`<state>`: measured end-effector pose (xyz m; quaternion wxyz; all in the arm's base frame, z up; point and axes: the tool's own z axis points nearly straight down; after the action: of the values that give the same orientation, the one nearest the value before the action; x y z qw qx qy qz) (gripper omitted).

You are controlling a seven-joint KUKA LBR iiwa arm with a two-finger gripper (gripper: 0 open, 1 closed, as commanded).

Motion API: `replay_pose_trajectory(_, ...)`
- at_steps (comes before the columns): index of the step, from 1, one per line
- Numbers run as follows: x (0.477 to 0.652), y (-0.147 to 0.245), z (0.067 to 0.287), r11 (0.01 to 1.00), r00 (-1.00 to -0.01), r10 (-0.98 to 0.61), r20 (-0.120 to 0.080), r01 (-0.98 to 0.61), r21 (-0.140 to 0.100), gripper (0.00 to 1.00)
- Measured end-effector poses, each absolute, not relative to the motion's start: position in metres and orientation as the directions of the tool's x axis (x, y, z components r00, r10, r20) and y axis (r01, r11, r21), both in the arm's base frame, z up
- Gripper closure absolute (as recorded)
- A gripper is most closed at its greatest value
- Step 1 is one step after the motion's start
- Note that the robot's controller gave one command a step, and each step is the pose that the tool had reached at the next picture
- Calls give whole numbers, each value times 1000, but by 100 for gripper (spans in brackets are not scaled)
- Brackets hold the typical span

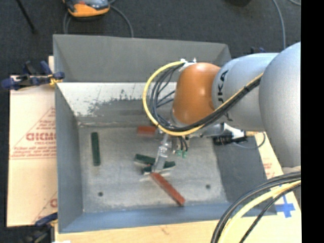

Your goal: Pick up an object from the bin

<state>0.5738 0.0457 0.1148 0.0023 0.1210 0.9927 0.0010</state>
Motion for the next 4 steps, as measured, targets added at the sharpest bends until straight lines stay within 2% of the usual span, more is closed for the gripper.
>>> replay_pose_trajectory(1, 568, 55, 83, 985, -985, 170, -1, 170, -1, 0)
replay_pose_trajectory(2, 564, 53, 73, 925, -925, 380, -8, 380, 5, 100)
replay_pose_trajectory(4, 563, 53, 77, 925, -925, 380, -4, 380, 3, 100)
